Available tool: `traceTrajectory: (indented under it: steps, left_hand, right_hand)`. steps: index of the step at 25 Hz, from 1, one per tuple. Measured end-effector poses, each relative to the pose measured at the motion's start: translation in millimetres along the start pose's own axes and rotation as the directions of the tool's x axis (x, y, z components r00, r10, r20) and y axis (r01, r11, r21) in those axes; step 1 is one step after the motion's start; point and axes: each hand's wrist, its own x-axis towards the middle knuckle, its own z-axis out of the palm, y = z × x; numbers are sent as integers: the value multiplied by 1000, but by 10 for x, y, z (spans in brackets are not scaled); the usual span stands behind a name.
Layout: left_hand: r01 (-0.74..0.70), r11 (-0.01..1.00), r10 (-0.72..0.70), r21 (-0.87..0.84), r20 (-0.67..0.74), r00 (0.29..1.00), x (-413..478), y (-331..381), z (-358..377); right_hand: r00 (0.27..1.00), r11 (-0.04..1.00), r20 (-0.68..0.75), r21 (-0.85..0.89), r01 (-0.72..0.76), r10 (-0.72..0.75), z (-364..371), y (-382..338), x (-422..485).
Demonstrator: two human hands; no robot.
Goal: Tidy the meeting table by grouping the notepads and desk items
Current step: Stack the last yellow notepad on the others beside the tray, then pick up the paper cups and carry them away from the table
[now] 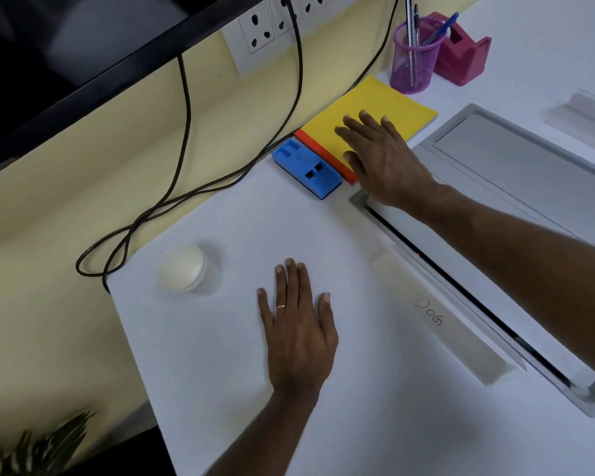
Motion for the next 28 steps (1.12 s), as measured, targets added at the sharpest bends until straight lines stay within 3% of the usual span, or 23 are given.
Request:
traceTrajectory:
  steps: [9,13,16,18,22,26,28]
  left_hand:
    - [-32,997,33,-66,4,999,16,-54,-85]
    - [-240,969,237,-60,-47,970,85,-342,-462]
    - [-465,882,471,79,-100,876,330,-594,-964]
    - [-500,851,516,162,-72,854,467,-849,-1275]
    - [-507,842,521,185,-35,853,587,-1648,-1602]
    - [-653,721,629,233,176,757,751,-2209,-1848]
    - [-614,761,579,211,207,789,819,-2333,-1899]
  right_hand:
    - [963,975,174,123,185,-205,-253,-1045,-953]
    - [968,961,123,194,195,-221,-210,-1492,-997]
    - [991,949,-30,286,134,-131,-221,-1790,-959]
    - [989,946,-95,296,134,-110,-221,-2013,-947]
    - [992,955,-24,268,128,-127,-148,-2396,-927]
    - [972,956,12,185,230,-236,34,-2556,-863]
    - [970,961,33,151,233,-241,130,-2600,-805]
